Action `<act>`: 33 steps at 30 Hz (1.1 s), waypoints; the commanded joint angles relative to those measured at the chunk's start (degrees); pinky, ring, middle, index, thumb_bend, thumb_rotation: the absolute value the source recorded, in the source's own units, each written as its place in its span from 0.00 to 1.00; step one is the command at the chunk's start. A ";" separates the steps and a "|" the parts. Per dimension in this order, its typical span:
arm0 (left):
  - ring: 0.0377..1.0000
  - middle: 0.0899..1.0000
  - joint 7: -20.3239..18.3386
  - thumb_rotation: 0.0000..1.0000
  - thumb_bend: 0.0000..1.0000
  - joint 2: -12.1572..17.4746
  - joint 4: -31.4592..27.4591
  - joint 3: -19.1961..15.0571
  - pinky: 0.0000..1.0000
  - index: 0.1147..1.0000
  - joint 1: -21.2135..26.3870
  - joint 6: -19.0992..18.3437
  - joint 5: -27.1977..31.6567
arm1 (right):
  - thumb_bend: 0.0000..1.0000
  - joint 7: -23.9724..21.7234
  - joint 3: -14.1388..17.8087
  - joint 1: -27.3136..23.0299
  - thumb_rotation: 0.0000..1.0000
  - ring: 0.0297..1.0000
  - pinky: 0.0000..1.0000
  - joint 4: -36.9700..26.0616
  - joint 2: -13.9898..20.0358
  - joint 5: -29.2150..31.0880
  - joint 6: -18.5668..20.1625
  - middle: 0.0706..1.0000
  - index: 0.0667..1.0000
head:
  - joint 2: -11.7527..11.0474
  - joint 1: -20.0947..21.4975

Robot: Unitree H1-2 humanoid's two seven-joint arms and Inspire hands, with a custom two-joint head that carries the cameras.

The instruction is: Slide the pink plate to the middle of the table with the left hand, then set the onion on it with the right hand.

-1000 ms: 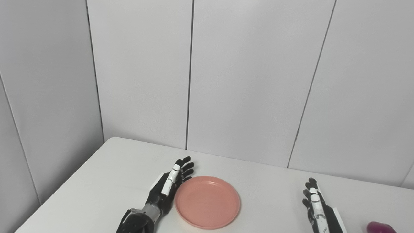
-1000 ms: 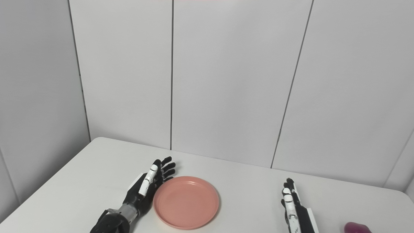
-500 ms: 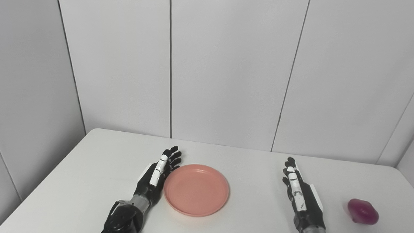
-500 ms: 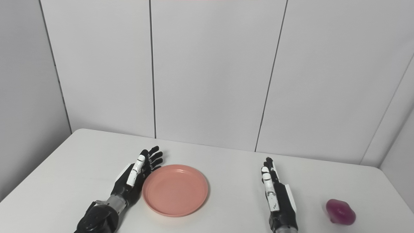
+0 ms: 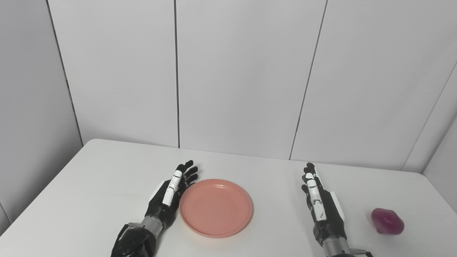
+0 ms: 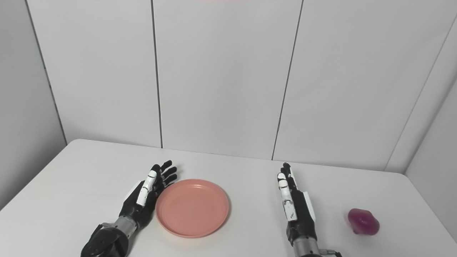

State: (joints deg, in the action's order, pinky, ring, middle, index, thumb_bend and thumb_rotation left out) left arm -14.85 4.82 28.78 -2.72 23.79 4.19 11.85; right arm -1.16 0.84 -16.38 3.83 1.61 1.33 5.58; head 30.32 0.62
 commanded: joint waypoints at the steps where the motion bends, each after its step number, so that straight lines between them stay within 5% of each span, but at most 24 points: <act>1: 0.94 0.94 -0.19 1.00 0.61 -0.60 -1.25 0.47 0.94 0.93 1.49 -0.53 -0.04 | 0.50 0.56 -0.12 -2.51 0.99 1.00 1.00 -1.83 -0.51 -0.39 -1.36 1.00 1.00 | 0.04 0.03; 21: 0.95 0.95 0.80 1.00 0.62 -3.24 -3.13 2.98 0.96 0.94 1.84 -2.30 -1.34 | 0.50 0.98 -0.22 -2.59 0.98 1.00 1.00 -2.06 -1.03 -0.21 -0.95 1.00 1.00 | -0.06 1.41; 33: 0.95 0.95 1.69 1.00 0.63 -5.08 -4.35 4.15 0.97 0.94 2.28 -3.95 -2.68 | 0.51 1.25 -0.26 -3.02 0.97 1.00 1.00 -2.79 -1.57 -0.19 0.06 1.00 1.00 | 2.30 4.55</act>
State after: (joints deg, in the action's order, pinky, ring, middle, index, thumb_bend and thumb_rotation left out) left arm -13.38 0.00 26.35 1.27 23.80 0.71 9.51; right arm -0.16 0.64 -16.41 3.15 0.36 1.24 5.74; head 32.61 5.18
